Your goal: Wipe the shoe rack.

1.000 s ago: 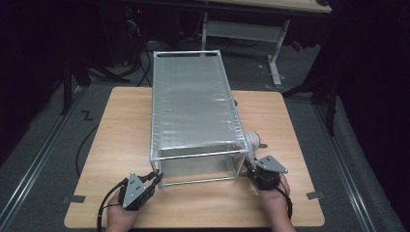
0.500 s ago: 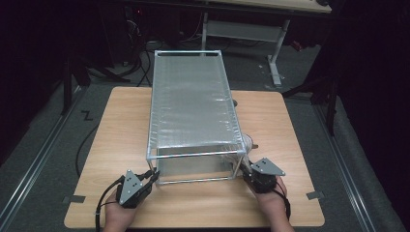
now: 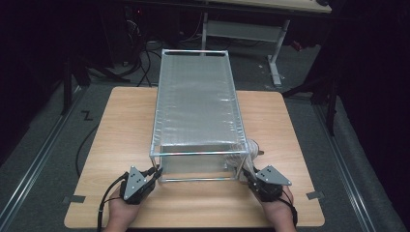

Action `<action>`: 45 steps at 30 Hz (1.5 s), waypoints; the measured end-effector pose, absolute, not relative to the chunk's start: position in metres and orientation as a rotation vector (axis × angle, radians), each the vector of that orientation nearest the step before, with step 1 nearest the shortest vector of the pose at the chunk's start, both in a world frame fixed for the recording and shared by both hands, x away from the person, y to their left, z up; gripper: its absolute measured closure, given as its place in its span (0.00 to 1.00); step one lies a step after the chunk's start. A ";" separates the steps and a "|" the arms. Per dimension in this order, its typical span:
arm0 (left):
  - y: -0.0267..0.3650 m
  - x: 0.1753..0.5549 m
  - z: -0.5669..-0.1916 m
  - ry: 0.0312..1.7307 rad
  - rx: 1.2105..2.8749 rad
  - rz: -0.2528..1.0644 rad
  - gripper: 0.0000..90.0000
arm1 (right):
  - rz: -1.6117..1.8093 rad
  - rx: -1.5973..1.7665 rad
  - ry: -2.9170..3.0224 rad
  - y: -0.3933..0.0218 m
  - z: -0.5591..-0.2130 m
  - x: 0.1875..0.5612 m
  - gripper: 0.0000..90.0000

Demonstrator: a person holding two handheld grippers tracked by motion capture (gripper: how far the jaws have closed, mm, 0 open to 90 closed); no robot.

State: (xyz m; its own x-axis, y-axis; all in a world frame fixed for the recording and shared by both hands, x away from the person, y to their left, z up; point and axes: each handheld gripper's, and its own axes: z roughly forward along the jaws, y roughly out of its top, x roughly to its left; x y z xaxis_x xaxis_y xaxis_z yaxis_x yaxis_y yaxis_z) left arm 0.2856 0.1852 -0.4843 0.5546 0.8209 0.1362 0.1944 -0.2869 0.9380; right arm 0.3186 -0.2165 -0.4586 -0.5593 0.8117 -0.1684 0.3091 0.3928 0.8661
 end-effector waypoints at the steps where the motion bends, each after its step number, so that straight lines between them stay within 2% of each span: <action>1: 0.185 0.286 -0.484 0.841 1.785 0.780 0.88 | 1.107 0.951 2.068 -0.217 -0.458 0.318 0.84; 5: 0.180 0.284 -0.484 0.798 1.810 0.793 0.88 | 1.089 0.948 2.050 -0.220 -0.458 0.320 0.83; 11: 0.186 0.280 -0.485 0.816 1.799 0.806 0.87 | 1.067 1.129 1.921 -0.240 -0.457 0.340 0.83; 17: 0.193 0.271 -0.486 0.829 1.788 0.819 0.87 | 1.111 1.039 1.977 -0.213 -0.456 0.346 0.83; 21: 0.196 0.269 -0.486 0.851 1.782 0.827 0.87 | 1.146 0.943 2.031 -0.193 -0.455 0.340 0.83; 30: 0.199 0.278 -0.486 0.885 1.764 0.812 0.88 | 1.201 0.893 2.069 -0.194 -0.454 0.325 0.84; 45: 0.165 0.331 -0.487 0.891 1.731 0.774 0.88 | 1.139 0.974 2.021 -0.211 -0.456 0.285 0.83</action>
State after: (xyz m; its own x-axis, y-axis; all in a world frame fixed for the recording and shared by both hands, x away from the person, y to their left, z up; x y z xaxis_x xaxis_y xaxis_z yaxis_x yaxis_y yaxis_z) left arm 0.3309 0.1648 -0.4868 0.5241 0.8469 0.0897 0.2076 -0.2293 0.9510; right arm 0.2850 -0.2113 -0.4558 -0.5393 0.8282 -0.1525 0.2982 0.3572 0.8851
